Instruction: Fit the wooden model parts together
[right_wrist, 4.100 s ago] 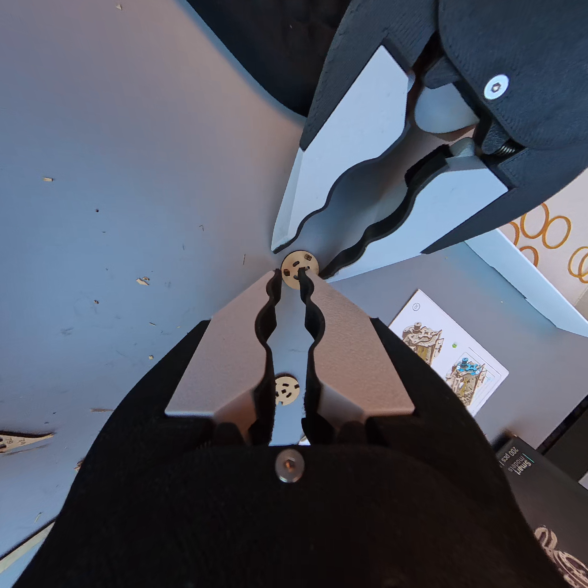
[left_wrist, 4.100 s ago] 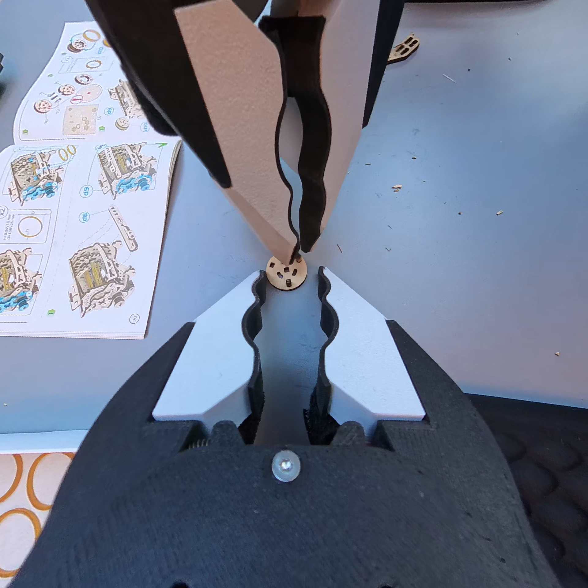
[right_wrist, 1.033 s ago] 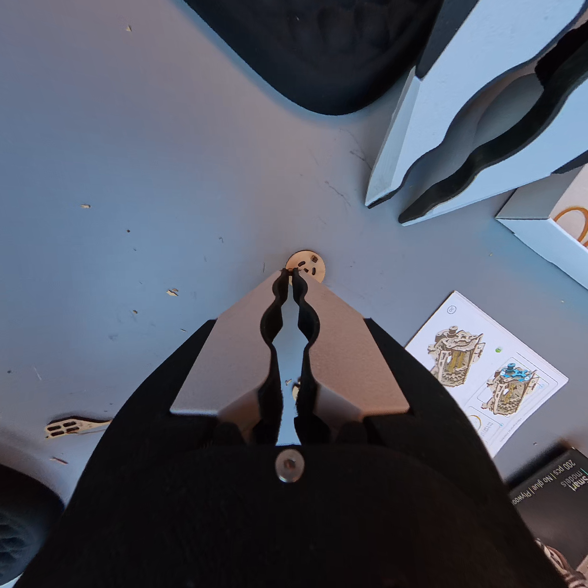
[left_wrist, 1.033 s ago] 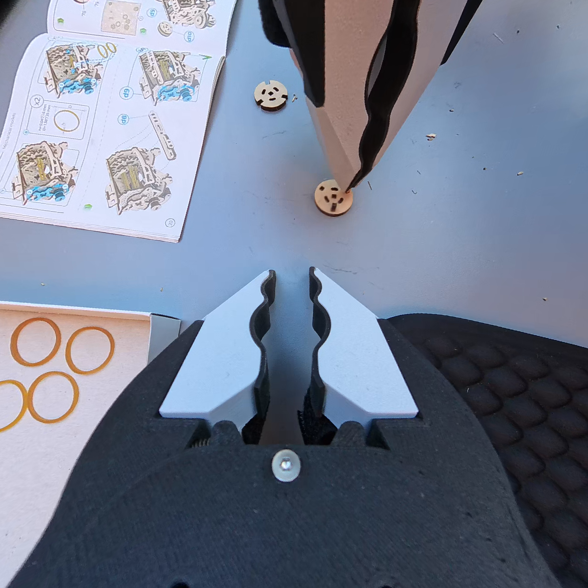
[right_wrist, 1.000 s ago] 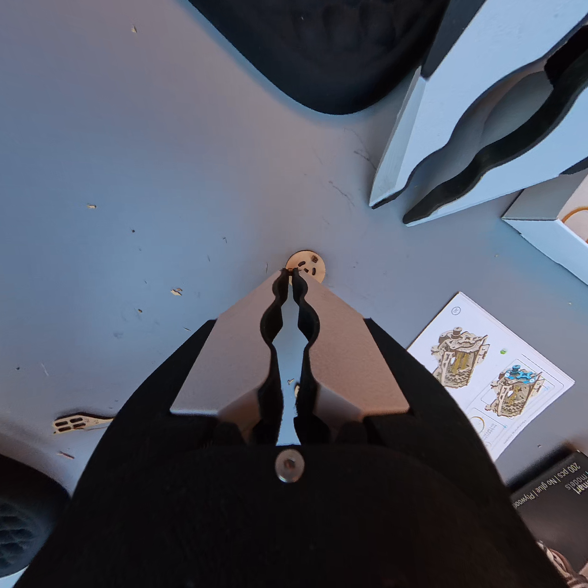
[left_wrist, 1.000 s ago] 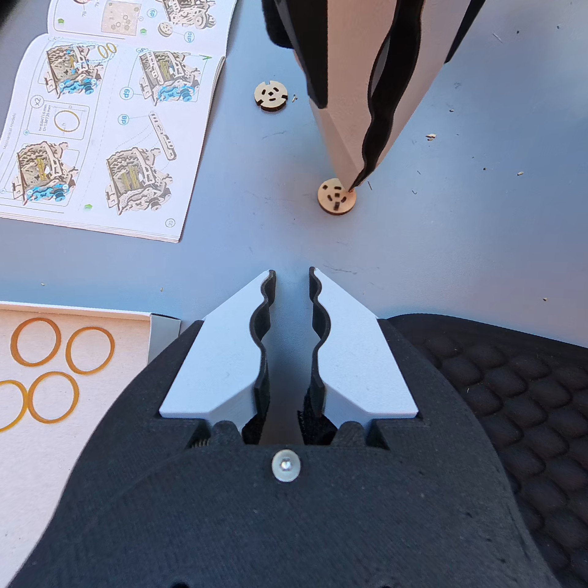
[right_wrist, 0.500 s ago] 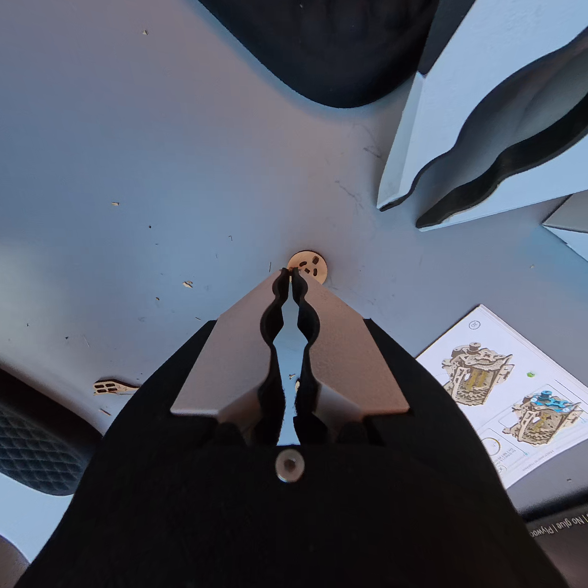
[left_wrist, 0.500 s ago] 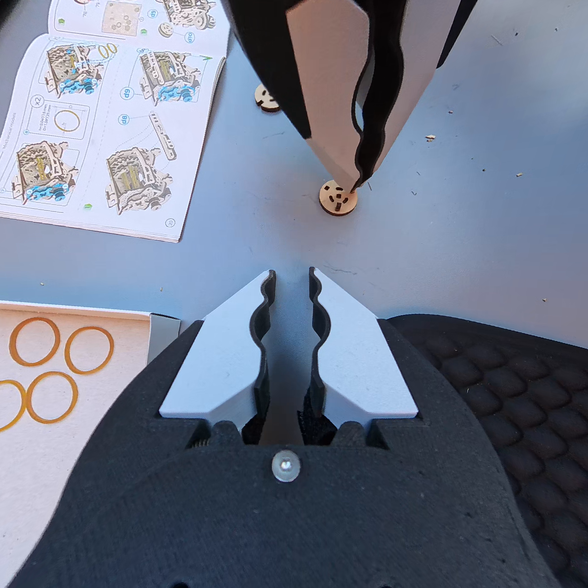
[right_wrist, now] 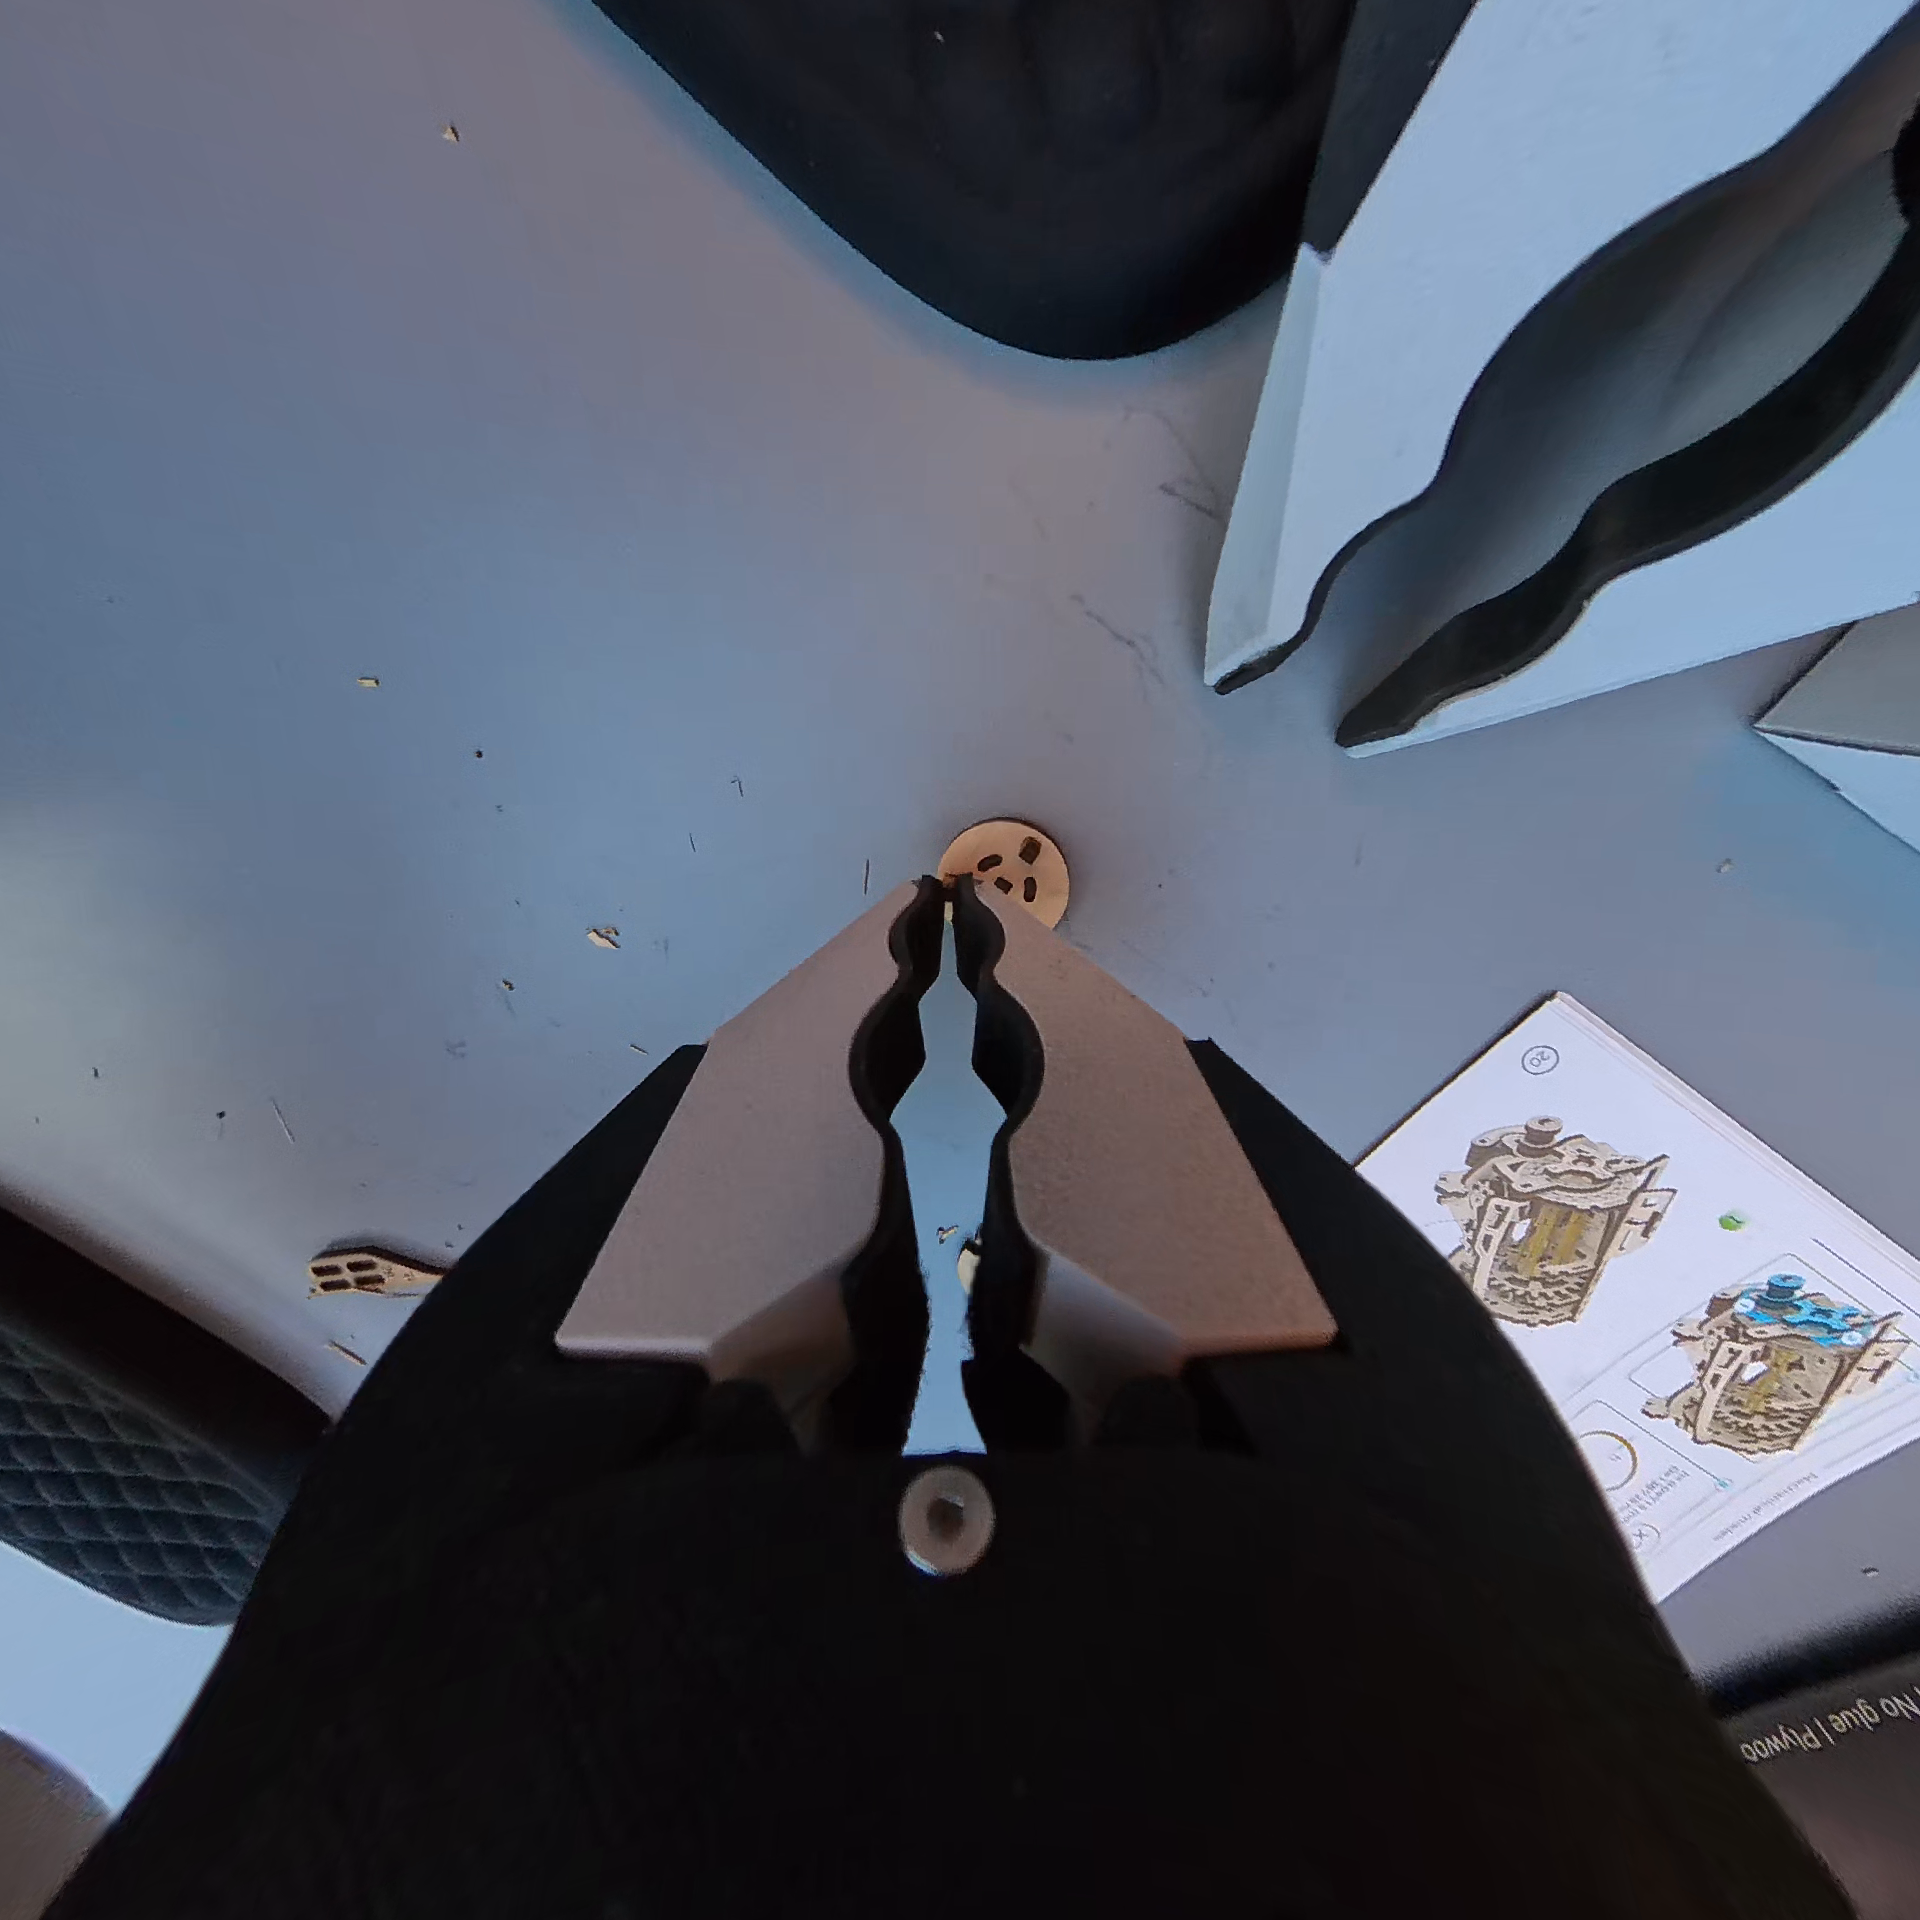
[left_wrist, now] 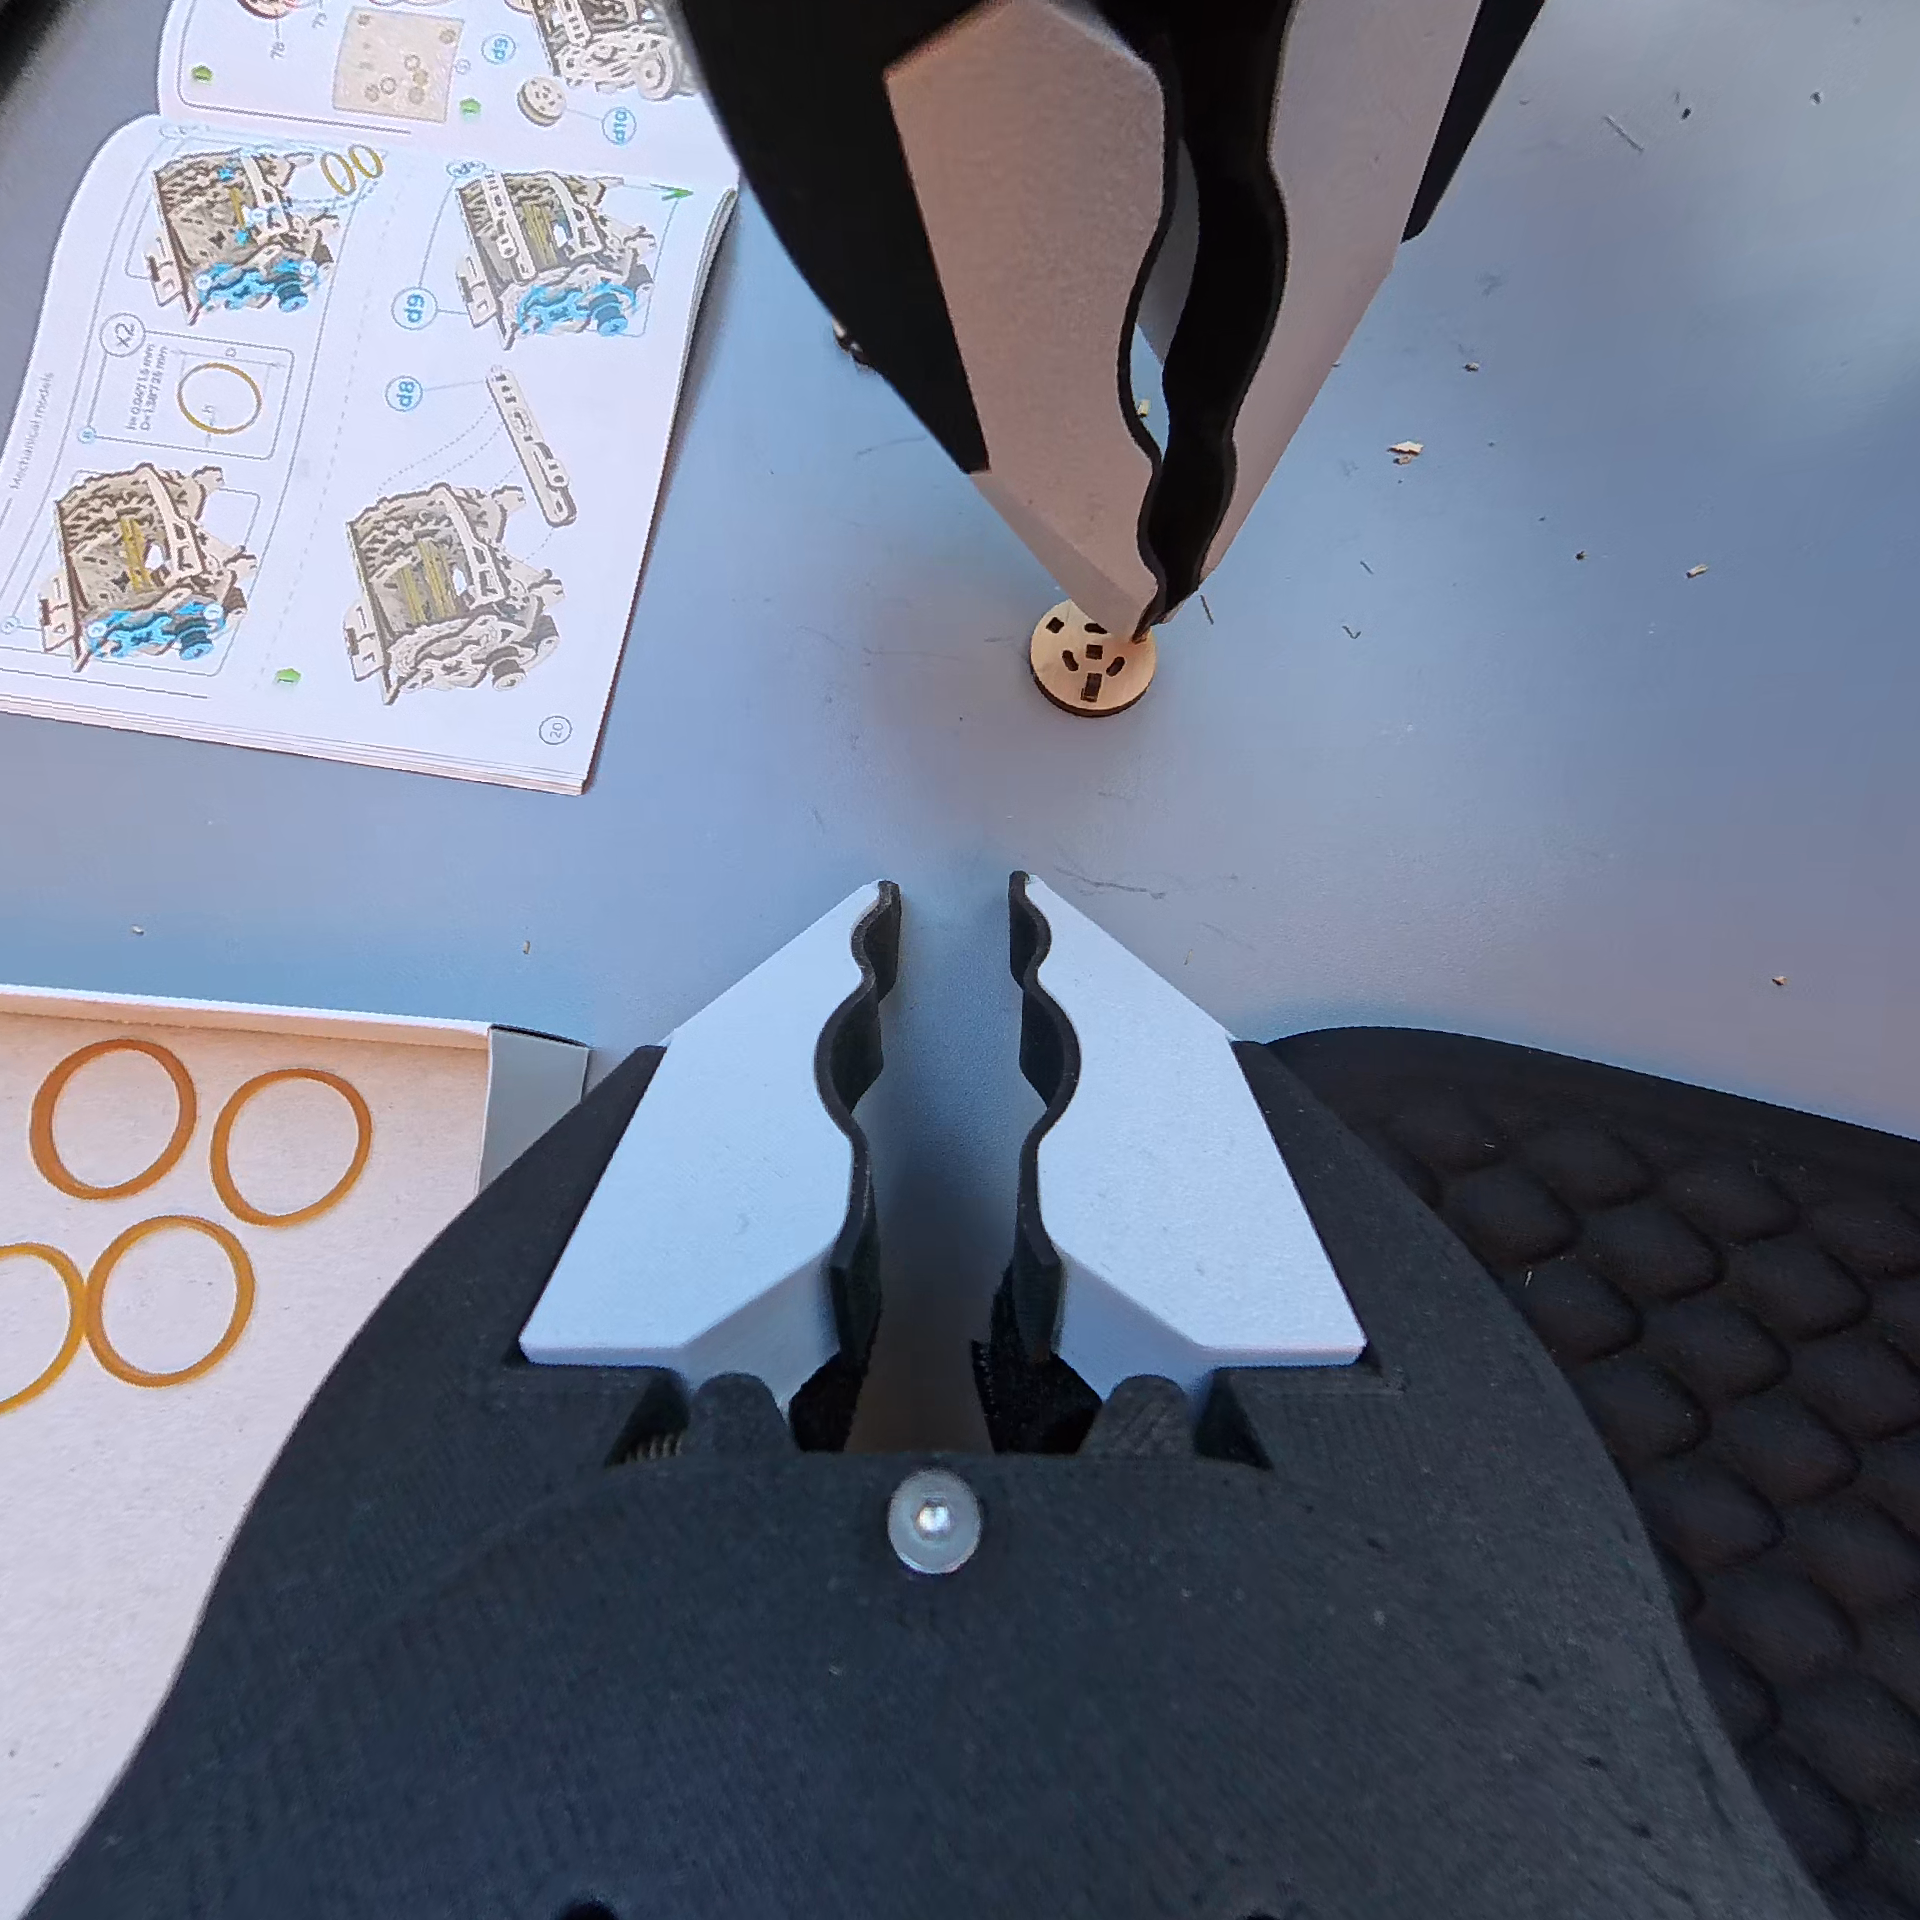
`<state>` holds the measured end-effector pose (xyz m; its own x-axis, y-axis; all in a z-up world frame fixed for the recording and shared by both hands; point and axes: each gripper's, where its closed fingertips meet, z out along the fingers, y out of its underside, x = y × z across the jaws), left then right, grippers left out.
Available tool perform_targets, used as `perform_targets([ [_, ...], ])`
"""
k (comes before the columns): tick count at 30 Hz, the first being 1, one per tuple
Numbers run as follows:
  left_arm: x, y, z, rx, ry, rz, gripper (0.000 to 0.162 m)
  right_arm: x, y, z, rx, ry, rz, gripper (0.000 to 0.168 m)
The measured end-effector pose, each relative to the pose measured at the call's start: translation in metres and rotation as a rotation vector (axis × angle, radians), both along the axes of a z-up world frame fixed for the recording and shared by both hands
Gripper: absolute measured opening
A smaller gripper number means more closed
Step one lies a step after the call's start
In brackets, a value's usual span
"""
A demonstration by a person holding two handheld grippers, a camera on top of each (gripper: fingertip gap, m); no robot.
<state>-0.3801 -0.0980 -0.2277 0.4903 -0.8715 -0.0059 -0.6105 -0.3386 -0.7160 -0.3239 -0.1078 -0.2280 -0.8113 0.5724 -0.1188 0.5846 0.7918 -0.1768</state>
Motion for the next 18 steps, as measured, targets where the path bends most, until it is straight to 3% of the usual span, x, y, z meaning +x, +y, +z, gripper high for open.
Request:
perform_targets([
  [11,0.0,0.0,0.0001,0.002,0.003,-0.001,0.02,-0.0005,-0.0016,-0.0001,0.073,0.16,0.005,0.002],
  [18,-0.0002,0.0005,0.0001,0.004,0.002,0.0,0.019,-0.0009,-0.0002,-0.0003,0.1,0.167,-0.004,0.001],
])
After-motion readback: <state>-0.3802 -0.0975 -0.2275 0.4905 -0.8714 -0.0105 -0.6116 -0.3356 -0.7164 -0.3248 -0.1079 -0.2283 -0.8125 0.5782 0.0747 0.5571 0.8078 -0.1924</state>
